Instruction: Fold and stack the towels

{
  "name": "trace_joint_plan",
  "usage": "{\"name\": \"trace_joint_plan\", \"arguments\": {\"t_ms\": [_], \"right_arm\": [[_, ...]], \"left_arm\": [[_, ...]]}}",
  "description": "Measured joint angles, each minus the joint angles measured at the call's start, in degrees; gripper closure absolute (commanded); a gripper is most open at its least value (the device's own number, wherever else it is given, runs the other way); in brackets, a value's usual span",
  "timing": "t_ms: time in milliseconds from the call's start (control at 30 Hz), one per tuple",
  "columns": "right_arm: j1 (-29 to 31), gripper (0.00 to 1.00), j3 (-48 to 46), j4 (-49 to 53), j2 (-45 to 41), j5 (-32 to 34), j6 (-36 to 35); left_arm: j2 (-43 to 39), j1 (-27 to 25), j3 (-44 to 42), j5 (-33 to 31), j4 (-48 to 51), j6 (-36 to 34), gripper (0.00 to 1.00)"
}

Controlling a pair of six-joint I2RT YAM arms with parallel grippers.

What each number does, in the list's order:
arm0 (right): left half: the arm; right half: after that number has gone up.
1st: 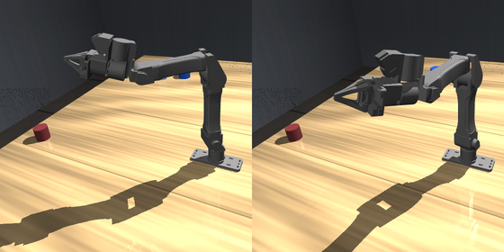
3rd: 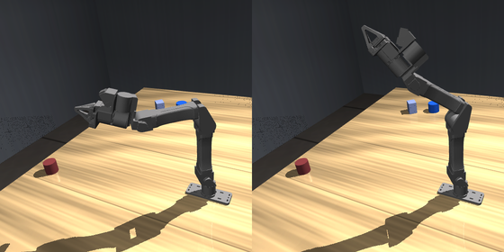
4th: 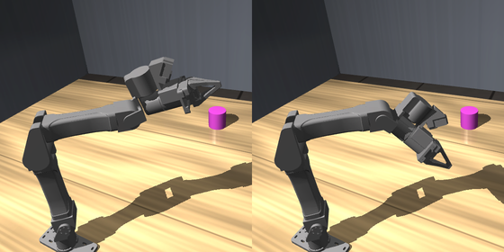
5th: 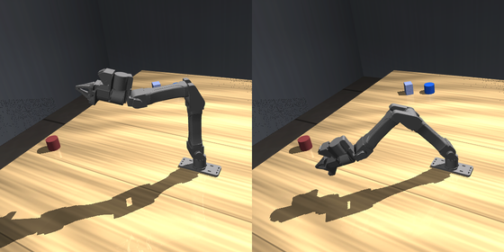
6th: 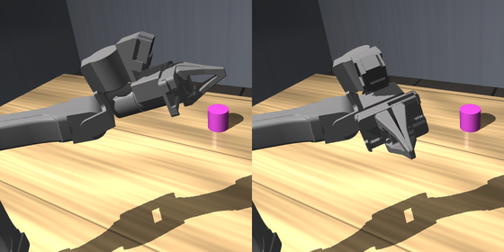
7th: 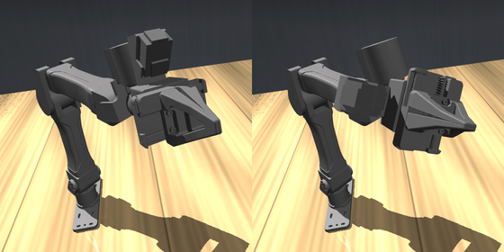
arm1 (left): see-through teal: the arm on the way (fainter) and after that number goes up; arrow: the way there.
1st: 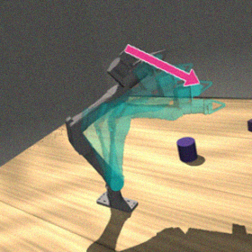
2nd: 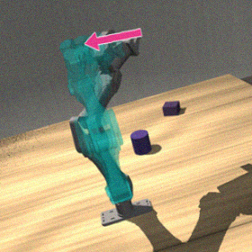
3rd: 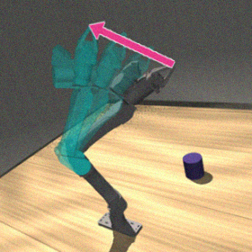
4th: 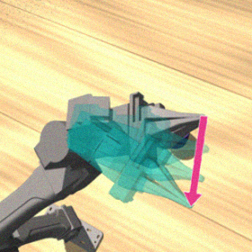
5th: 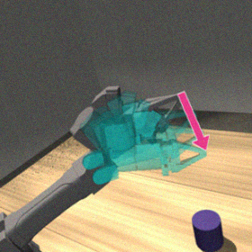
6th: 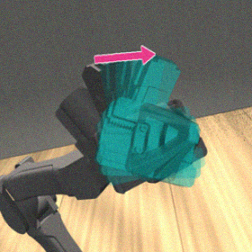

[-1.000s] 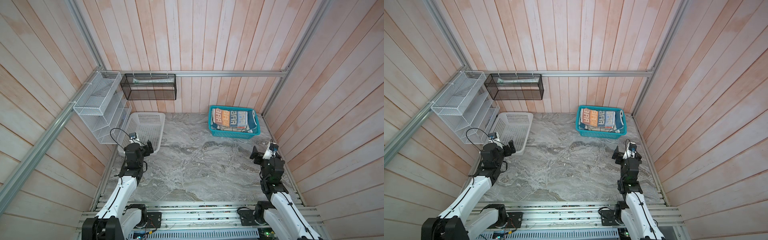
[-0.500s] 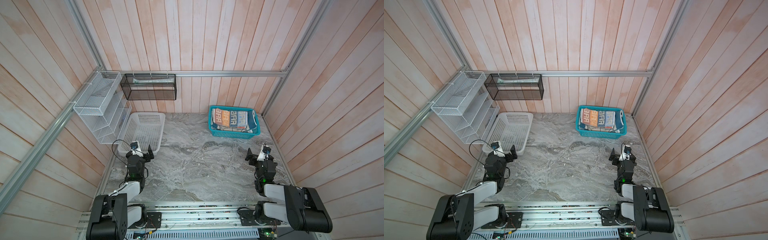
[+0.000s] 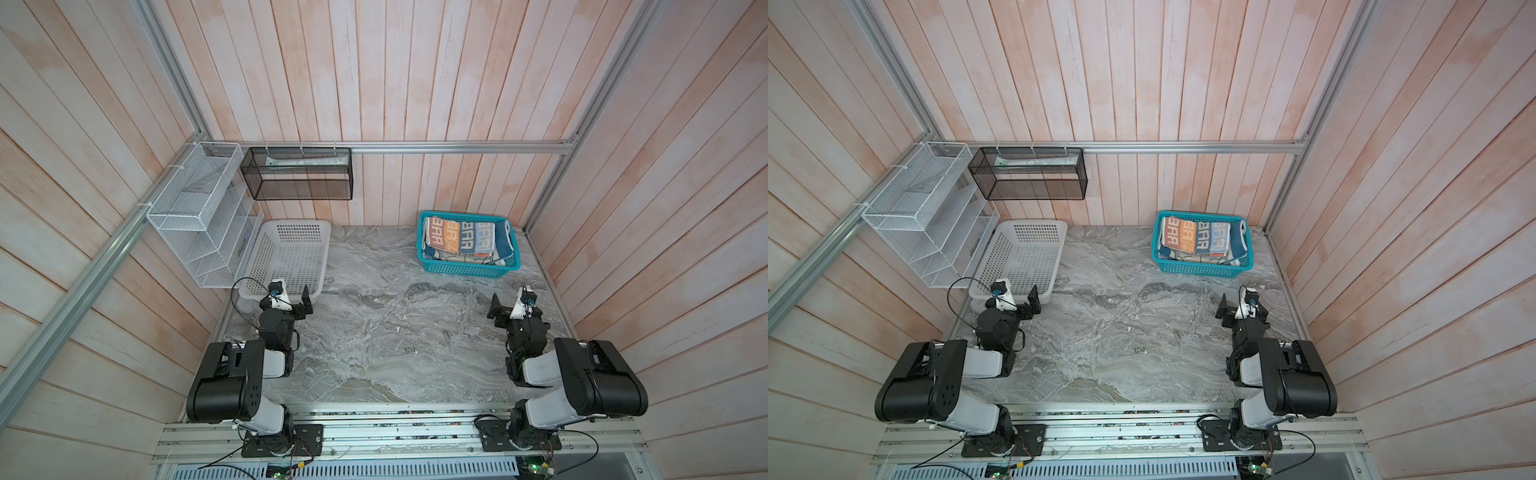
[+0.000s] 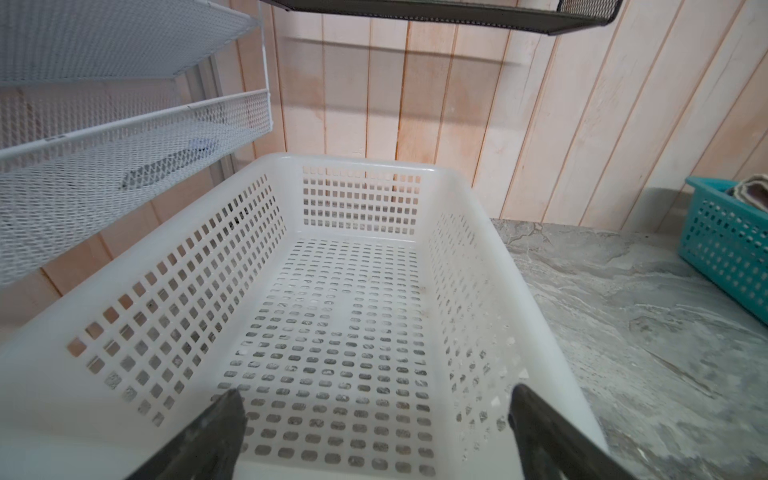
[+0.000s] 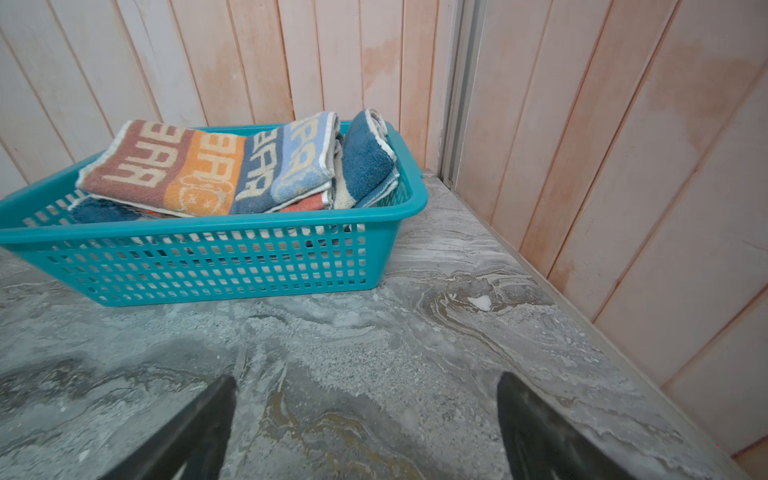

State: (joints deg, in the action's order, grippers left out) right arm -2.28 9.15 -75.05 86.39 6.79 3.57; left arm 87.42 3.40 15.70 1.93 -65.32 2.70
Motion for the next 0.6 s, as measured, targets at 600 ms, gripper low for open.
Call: {"name": "trace_joint_plan", "arguments": {"t_ms": [600], "right_arm": [[1.0,0.02,3.4,3.6,0.0,4.5,0.0]], "left_arm": [[0.1,-0.6,0.7,1.2,1.1,-1.0,0.0]]}}
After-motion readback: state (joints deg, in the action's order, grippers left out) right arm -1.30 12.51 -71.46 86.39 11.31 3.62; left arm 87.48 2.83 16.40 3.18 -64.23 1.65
